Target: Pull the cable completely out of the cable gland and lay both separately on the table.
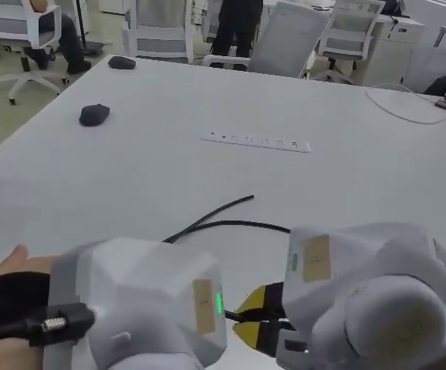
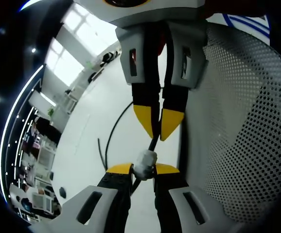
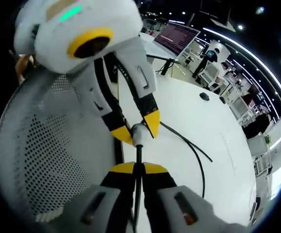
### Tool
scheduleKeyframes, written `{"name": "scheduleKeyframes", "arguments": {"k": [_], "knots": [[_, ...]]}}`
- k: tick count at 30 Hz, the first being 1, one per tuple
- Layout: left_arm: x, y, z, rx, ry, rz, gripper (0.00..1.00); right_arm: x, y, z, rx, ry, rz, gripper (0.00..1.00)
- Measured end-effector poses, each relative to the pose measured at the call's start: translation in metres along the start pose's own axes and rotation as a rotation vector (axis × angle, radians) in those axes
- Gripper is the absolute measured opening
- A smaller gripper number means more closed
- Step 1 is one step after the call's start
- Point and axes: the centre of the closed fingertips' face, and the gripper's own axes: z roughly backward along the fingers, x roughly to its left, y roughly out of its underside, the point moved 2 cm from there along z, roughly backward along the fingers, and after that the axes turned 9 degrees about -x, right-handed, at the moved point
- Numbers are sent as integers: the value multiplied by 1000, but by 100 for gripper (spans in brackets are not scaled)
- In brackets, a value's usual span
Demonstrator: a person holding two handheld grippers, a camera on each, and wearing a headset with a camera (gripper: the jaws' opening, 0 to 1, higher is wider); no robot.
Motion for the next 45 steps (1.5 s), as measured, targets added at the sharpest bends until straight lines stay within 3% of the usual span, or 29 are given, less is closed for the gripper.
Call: {"name": "scheduleKeyframes", "arguments": {"k": [16,23,26,29,32,38,45], "knots": [[0,1,0,6,-3,3,17,-17,73,34,218,66,-33,3],[1,3,1,13,-8,6,17,-15,80,34,271,61,-48,5],[1,4,1,18,-7,4,17,-11,78,30,300,39,-31,14],[0,4,0,19,-3,1,17,-6,64,24,273,6,-14,15],[0,6,1,25,-4,13,17,-1,36,13,165,-27,30,14],[-1,6,0,27,1,7,17,11,-5,-6,42,-76,34,17],[0,6,0,30,-1,9,17,9,-28,-12,-31,-44,3,15]]}}
